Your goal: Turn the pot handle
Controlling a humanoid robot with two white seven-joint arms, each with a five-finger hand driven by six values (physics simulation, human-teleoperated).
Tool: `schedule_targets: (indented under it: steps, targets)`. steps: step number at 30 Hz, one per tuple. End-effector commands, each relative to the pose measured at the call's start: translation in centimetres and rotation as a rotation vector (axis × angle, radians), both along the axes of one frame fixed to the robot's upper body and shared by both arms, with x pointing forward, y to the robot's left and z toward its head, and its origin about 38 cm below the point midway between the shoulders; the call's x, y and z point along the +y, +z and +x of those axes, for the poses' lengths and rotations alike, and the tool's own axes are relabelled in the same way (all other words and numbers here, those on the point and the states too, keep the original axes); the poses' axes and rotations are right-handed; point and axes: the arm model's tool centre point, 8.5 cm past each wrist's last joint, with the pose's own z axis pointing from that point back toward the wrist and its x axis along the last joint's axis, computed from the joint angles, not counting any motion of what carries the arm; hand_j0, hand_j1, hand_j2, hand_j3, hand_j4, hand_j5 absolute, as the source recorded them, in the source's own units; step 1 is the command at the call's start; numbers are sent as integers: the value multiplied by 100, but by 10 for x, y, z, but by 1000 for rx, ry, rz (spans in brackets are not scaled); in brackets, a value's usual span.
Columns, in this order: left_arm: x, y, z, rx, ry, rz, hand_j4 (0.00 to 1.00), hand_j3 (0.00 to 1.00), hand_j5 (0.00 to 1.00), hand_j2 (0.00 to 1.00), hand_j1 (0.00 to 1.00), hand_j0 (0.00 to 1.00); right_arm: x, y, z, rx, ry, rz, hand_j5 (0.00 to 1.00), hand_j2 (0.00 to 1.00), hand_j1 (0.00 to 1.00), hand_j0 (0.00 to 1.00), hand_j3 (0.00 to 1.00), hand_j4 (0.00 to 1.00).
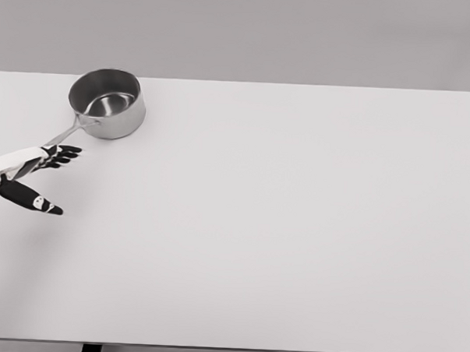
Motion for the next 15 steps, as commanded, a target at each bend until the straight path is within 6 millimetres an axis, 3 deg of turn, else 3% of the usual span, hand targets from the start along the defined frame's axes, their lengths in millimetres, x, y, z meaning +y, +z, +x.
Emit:
schedule_targets:
  steps: [1,15]
  targets:
    - [5,-3,0,8,14,7,100,100,100,100,100,100,0,0,0,1,0,0,100,100,100,100,100,100]
    - [28,0,5,10,62,66,100,100,100,100,100,100,0,0,0,-1,0,0,100,100,100,100,100,100]
